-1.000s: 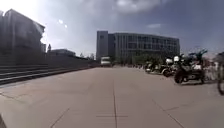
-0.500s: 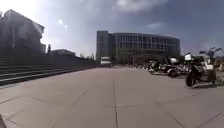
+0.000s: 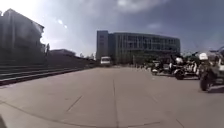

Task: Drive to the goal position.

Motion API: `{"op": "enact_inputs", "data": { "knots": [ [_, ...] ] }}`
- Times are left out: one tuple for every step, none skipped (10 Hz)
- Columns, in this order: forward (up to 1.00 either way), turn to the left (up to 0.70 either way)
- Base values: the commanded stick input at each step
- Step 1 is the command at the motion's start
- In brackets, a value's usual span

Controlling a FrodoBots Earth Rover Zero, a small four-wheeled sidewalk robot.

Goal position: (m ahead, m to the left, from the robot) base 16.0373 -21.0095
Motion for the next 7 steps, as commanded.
{"op": "enact_inputs", "data": {
  "knots": [
    [1.00,0.00],
    [1.00,0.00],
    [1.00,0.00],
    [1.00,0.00],
    [1.00,0.00],
    [1.00,0.00],
    [1.00,0.00]
  ]
}}
